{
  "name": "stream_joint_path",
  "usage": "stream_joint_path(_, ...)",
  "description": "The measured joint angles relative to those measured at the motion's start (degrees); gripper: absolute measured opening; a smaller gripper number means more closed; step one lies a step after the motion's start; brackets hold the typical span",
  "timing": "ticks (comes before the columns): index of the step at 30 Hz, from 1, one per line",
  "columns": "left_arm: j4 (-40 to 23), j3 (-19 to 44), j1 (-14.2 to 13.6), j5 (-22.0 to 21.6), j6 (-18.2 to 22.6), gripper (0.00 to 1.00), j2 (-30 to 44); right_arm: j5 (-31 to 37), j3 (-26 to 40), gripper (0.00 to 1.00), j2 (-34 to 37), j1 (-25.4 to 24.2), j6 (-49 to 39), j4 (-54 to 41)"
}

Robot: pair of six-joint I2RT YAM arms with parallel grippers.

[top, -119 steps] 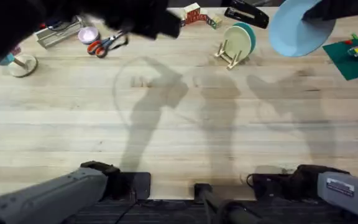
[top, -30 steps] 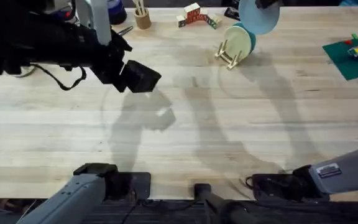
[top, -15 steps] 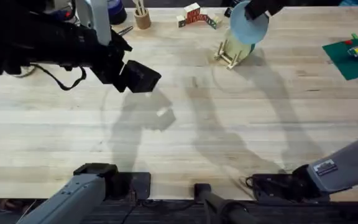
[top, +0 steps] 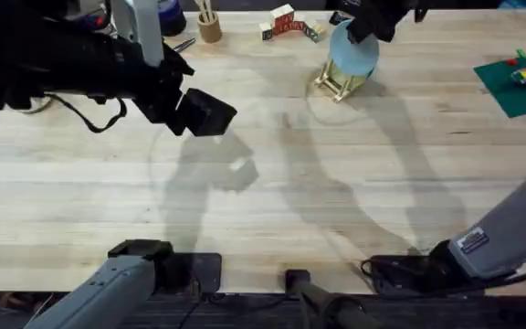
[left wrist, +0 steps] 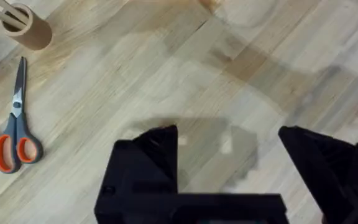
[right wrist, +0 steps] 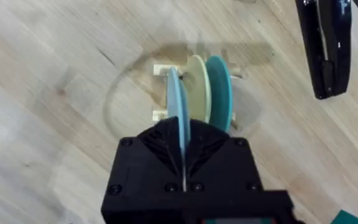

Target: Pick up the plates from the table one by one and place each into a slot on the dish rack.

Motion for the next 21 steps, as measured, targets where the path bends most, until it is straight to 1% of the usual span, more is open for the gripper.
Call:
stream_joint_path(9,0.02,0.0,0.0,0.0,0.0,0.993,0.0,0.0,0.0,0.028,1.95,0.11,-0.17,2.83)
stream_joint_path(18,0.0,0.0,0.0,0.0,0.0,0.993,0.0,-0.21,0.0,0.028,5.39,0.37,-0.17,2.83)
stream_joint_path(21,0.0,0.0,0.0,0.0,0.0,0.993,0.0,-0.22,0.0,0.028,5.54,0.52,-0.17,2.82)
